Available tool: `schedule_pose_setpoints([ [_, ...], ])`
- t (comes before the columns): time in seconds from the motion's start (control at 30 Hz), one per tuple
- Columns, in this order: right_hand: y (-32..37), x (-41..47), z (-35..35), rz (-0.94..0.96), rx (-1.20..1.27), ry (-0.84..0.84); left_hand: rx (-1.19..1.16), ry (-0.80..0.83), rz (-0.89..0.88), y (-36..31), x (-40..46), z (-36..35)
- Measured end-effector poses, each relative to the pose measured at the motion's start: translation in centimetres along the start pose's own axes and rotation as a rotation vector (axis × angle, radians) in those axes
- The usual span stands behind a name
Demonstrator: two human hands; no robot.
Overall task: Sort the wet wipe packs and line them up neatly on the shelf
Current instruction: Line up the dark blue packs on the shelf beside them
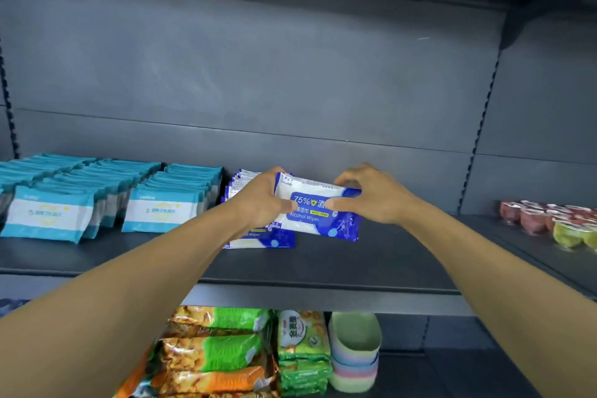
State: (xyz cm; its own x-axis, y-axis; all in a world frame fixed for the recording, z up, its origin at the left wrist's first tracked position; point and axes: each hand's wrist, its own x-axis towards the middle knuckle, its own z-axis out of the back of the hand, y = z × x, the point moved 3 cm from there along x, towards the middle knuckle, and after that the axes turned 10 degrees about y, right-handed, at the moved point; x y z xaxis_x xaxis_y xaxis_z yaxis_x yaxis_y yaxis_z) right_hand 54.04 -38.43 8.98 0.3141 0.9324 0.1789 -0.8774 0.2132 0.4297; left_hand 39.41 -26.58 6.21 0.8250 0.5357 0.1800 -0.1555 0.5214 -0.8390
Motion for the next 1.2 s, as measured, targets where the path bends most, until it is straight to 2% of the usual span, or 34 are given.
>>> schedule_pose_setpoints([
  [0.07,-1.3,1.9,0.6,0.049,-0.088,0.051,0.007,-0.034,0.0,-0.6,2.2,-1.0],
  [0.13,-3.2,3.9,0.9,0.094,-0.07,0.094,0.007,-0.069,0.007,-0.7,4.2,-1.9],
  [0.3,-8.5,8.8,1.1,0.089,-0.069,0.082,0.123,-0.109,0.067,1.0,7.3,-2.6],
  [0.5,-12.9,15.3,1.0,-0.009,-0.104,0.006,0.825,0.02,0.286,4.4,6.2,-1.0],
  [0.67,-14.8,19.5,-1.3,-0.036,-0.19,0.041,1.213,0.086,0.438,6.9,4.2,0.9],
  [0.8,-15.4,21.5,-2.6,-0.033,-0.219,0.049,1.182,0.025,0.375,7.7,4.1,2.2],
  [1.0,-16.6,23.0,-3.5,-0.069,-0.269,0.087,1.291,-0.043,0.268,8.3,5.6,2.1],
  [1.2,-16.6,22.4,-4.4,-0.022,-0.452,-0.091,1.329,-0.18,0.185,9.2,6.0,2.6],
])
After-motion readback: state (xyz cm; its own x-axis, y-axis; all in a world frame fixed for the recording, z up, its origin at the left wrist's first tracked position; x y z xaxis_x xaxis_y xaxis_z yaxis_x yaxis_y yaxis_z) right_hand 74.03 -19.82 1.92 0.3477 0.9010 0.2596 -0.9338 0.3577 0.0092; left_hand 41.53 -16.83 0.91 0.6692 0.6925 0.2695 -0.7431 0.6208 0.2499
